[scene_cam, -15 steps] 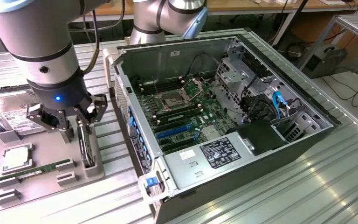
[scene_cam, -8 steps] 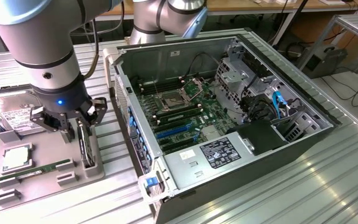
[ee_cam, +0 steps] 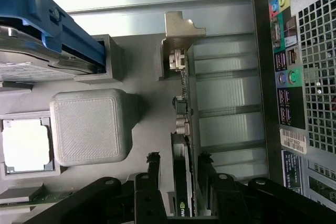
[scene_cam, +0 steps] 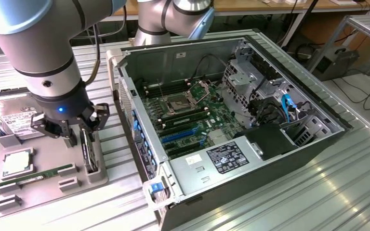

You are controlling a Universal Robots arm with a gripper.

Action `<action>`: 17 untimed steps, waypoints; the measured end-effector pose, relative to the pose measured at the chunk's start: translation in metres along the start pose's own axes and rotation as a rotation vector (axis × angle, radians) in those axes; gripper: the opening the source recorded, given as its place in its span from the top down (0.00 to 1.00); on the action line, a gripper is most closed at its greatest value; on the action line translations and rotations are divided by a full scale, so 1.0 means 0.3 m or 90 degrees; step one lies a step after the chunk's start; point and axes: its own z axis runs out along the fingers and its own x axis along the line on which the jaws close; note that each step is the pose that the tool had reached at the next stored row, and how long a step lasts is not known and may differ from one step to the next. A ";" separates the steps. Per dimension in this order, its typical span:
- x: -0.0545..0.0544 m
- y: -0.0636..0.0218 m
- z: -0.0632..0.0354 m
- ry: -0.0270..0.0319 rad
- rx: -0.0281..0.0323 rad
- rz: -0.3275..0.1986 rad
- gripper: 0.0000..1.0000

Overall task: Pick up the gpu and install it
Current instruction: 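Pick up the gpu and move the gpu toward the slot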

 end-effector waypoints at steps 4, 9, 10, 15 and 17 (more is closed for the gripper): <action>0.001 0.000 0.004 -0.0022 -0.0011 0.000 0.58; 0.001 0.000 0.005 -0.0022 -0.0011 0.000 0.59; 0.001 0.000 0.005 -0.0022 -0.0011 0.000 0.59; 0.001 0.000 0.005 -0.0022 -0.0011 0.000 0.73; 0.001 0.000 0.005 -0.0021 -0.0013 -0.003 0.73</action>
